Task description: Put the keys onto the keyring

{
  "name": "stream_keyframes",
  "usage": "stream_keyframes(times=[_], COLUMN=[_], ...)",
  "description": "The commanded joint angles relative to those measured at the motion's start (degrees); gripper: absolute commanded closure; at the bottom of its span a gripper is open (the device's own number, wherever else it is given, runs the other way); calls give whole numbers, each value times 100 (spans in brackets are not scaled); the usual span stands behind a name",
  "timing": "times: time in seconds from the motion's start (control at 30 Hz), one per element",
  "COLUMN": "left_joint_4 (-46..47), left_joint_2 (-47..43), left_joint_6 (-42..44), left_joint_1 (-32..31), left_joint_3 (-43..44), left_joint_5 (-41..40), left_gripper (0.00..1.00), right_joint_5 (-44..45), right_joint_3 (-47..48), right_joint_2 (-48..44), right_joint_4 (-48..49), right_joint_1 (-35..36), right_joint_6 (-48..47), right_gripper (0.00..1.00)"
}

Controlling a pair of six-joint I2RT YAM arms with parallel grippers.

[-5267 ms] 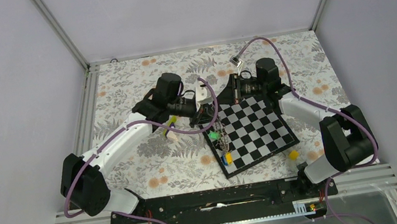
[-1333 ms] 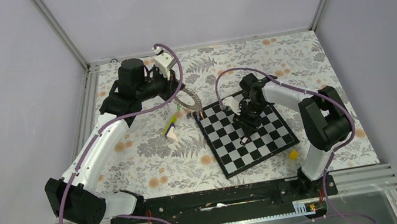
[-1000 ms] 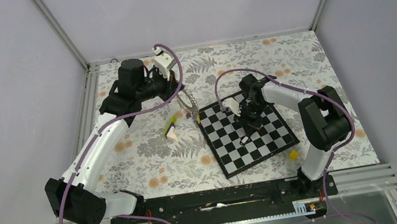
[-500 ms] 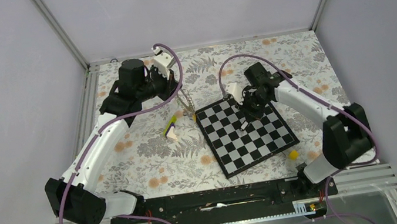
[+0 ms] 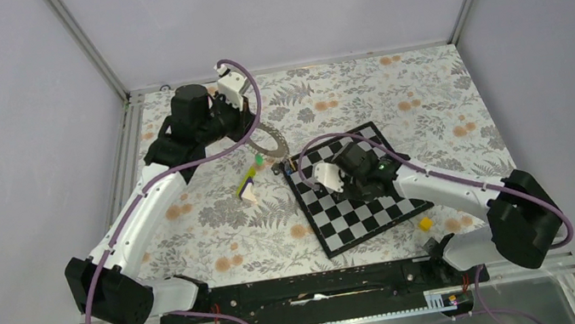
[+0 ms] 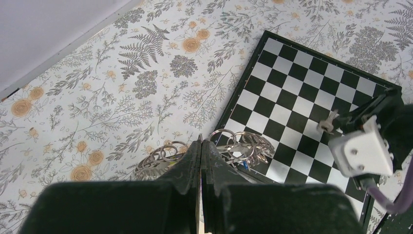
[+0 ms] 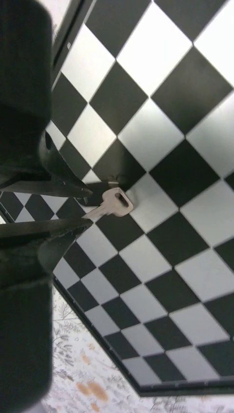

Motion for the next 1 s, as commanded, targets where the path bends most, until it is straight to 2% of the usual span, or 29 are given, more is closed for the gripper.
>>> stream_keyframes(times=[0.0,0.07,0.23,0.57,0.83,0.97], left_joint_4=[580,583,588,582,500,451], left_joint_2=[-86,-105,-153,-185,-220,-221], left_joint_6=[-97,-88,-62,-6,140,176], left_joint_1=[8,8,8,9,8,8], left_joint_3=[296,269,206,159,154,188], left_joint_5=[-203,-207,-156,-52,65,108], left_gripper=[100,100,99,97,95,95], right_joint_5=[-594,-871,-740,-1913,-2437,-2389], right_joint_3=[67,75,39,254,637,988], right_joint_2=[-11,-97,-360,62,670,958], right_joint_4=[-153,-126,-18,-122,-163,-663], right_joint_1=[220,221,157,-238,-241,-273], right_joint_6=[393,459,371,287,-966,-1729], right_gripper=[64,56,48,47,47,46])
